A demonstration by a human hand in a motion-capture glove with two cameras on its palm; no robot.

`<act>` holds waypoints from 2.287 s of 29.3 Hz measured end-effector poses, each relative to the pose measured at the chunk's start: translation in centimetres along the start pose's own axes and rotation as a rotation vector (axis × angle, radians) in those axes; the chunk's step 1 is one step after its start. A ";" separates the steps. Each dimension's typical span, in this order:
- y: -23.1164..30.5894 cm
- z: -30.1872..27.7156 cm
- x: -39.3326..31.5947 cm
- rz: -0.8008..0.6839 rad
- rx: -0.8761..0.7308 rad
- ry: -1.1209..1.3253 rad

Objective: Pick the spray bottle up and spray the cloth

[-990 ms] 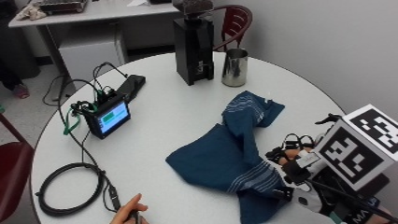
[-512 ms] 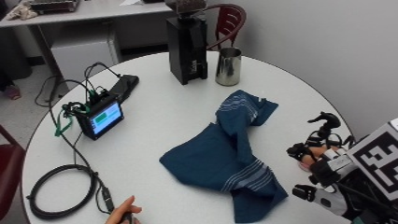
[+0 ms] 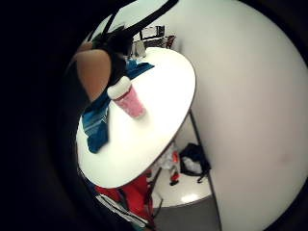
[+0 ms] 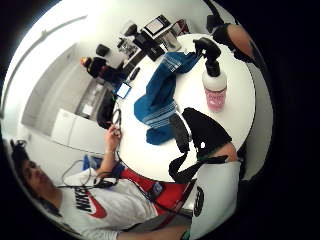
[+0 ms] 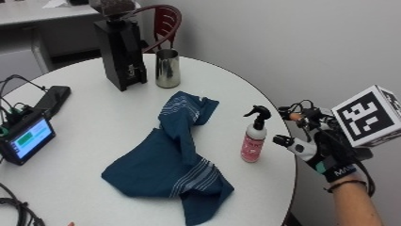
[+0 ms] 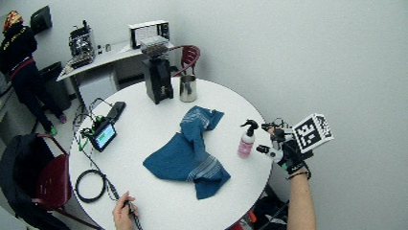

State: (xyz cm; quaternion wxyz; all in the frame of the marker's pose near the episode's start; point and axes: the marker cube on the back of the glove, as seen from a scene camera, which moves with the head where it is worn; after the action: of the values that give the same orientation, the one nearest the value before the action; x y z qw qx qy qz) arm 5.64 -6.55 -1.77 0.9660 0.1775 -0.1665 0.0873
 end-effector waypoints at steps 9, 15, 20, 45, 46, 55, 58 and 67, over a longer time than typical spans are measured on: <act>-3.4 5.3 2.1 0.153 -0.018 -0.221; -3.6 9.1 3.2 0.174 -0.038 -0.431; -3.5 11.3 3.0 0.196 -0.032 -0.557; -0.5 10.6 3.7 0.180 0.047 -0.548; -0.4 9.5 3.5 0.174 0.045 -0.535; -5.3 -1.4 -1.5 0.041 -0.207 -0.309; -6.2 -1.0 -2.6 0.060 -0.268 -0.204; -3.5 7.6 -0.3 0.168 -0.515 -0.132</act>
State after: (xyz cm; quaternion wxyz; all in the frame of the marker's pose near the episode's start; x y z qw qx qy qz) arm 3.98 -12.62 3.71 0.9558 -0.0832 -0.2598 0.1101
